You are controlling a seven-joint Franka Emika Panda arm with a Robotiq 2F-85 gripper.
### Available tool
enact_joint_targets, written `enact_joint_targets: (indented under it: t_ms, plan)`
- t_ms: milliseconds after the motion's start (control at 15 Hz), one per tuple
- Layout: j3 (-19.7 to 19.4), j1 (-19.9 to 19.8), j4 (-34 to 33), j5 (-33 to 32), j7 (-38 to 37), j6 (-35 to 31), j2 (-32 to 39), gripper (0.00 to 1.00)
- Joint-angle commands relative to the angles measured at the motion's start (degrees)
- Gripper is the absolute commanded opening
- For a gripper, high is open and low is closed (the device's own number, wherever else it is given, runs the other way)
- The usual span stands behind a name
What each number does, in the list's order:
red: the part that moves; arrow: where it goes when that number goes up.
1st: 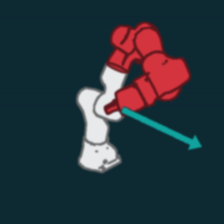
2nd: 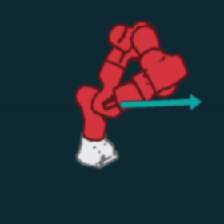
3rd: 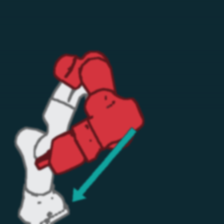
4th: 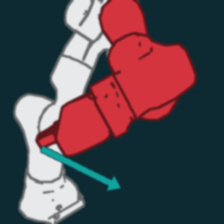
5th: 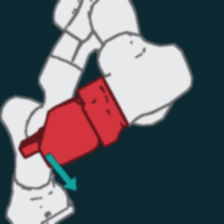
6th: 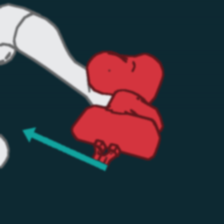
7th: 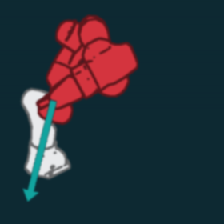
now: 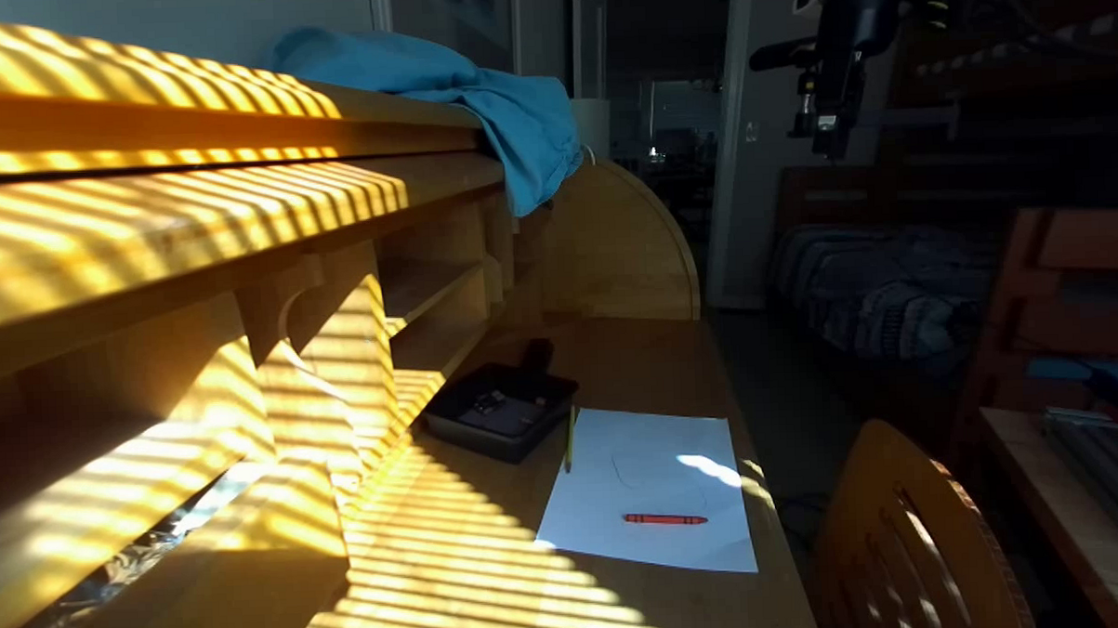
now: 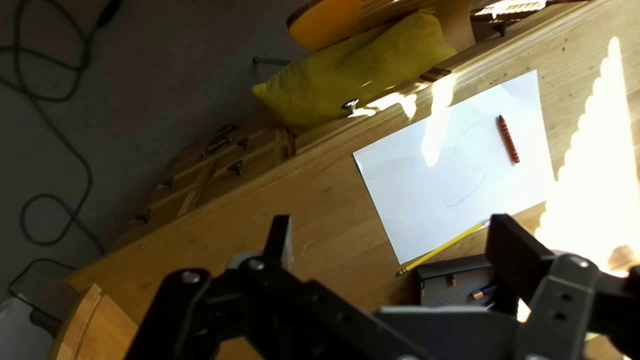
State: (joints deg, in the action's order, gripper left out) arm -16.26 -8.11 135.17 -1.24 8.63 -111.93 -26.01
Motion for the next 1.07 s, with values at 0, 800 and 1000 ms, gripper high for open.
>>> enact_joint_targets:
  t_ms: [0,800,1000]
  plan:
    - [0.92,-1.62,-1.40,-2.46,2.50,-0.32,0.95,1.00]
    - [4.26,2.82,-12.30,-5.48,14.36,-7.42,12.94,1.00]
    - [4.73,4.01,-14.70,-2.37,16.06,-7.15,15.57,1.00]
